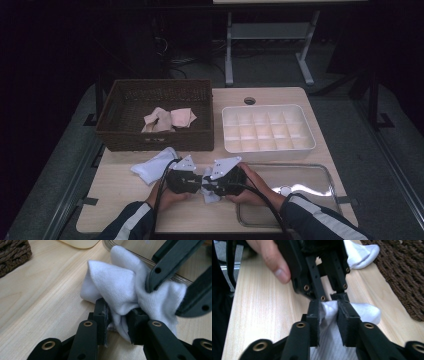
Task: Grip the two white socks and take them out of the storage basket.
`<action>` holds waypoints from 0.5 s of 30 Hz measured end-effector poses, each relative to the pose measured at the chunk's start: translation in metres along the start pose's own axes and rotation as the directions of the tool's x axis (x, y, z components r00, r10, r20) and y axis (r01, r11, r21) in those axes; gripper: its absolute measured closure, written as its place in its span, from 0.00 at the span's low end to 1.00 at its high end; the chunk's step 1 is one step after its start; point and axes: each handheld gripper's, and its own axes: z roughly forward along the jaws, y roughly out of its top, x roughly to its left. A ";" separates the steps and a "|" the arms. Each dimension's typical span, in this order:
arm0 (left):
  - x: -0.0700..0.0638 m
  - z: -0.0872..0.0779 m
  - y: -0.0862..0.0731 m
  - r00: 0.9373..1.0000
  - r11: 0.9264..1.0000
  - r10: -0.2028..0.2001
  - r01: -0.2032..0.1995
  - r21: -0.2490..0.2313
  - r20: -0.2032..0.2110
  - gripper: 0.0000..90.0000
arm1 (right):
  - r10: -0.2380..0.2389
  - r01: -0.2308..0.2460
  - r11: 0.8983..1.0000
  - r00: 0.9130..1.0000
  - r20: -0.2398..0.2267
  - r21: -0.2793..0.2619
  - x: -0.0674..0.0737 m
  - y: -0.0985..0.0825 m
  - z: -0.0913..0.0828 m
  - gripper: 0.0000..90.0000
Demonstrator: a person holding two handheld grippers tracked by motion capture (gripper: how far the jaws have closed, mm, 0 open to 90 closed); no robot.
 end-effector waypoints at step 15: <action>0.000 -0.003 0.001 1.000 0.999 0.020 -0.020 0.028 -0.001 0.88 | 0.042 -0.041 0.999 0.999 -0.021 0.025 -0.004 -0.021 -0.026 0.48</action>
